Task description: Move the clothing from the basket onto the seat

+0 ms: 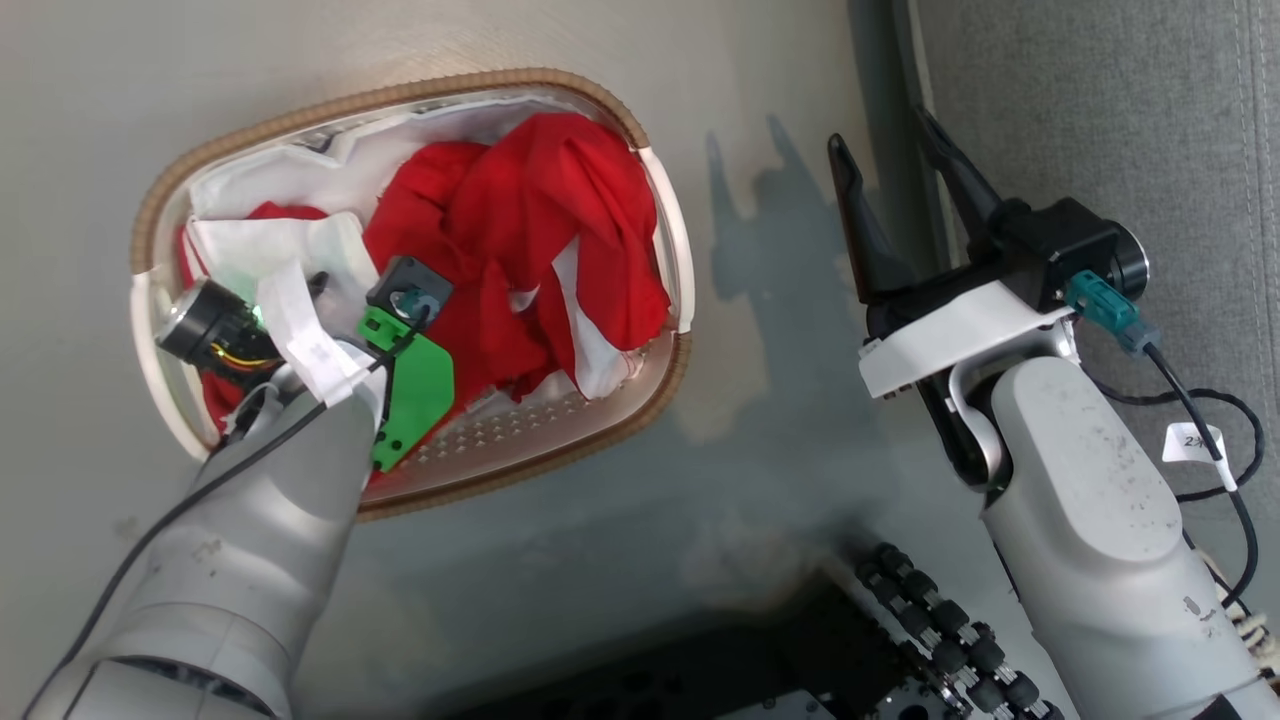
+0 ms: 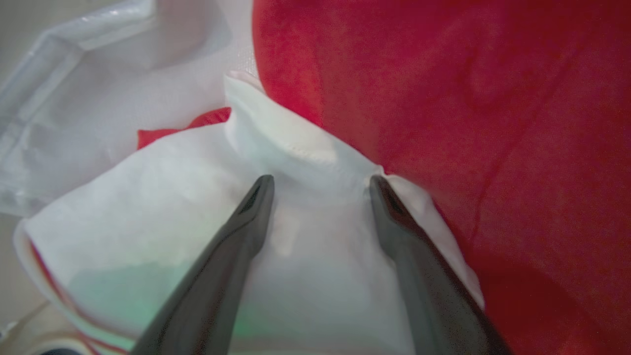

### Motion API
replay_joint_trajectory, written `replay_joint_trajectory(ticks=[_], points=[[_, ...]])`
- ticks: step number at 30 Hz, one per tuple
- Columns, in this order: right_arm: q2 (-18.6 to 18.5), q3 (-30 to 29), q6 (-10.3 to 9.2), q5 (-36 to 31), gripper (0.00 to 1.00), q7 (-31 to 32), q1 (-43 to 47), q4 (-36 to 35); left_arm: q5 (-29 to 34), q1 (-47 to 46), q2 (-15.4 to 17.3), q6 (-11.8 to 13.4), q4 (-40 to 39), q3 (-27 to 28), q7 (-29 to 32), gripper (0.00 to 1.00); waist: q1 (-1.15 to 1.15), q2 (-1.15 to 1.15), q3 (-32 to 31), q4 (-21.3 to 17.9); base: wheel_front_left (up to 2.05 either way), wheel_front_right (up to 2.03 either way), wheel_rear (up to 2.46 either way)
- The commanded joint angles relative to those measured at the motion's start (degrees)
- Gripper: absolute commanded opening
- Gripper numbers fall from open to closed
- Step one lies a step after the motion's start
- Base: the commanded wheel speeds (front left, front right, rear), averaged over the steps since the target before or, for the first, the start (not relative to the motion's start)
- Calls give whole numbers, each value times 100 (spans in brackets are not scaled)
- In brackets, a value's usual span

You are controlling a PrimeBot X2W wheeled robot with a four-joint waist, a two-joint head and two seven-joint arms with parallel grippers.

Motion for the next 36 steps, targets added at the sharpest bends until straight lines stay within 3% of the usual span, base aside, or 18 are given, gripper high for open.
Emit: replay_joint_trajectory(ticks=[1, 11, 12, 14, 25, 36], points=[[28, 18, -2, 40, 100, -26, -79, -35, 43, -148, 115, 31, 3, -35, 45, 100, -1, 0, 160, -141, 0, 0, 0], [88, 36, -2, 109, 100, -26, -135, -149, -65, -366, 258, 44, 14, -89, 324, 100, -1, 0, 470, -276, 0, 0, 0], [91, 35, -2, 114, 100, -26, -138, -148, -71, -347, 259, 11, 16, -100, 349, 72, -1, 0, 476, -276, 0, 0, 0], [97, 31, -2, 124, 100, -26, -145, -129, -122, -305, 261, 16, 15, -84, 306, 0, -1, 0, 465, -269, 0, 0, 0], [100, -47, -2, 108, 100, -26, -93, -58, -393, -21, 48, -52, 1, -63, 10, 0, -1, 0, -168, -148, 0, 0, 0], [9, -229, -2, -23, 100, -26, 370, 86, -882, 701, -172, -133, -104, 78, -970, 0, -1, 0, -1394, 254, 0, 0, 0]])
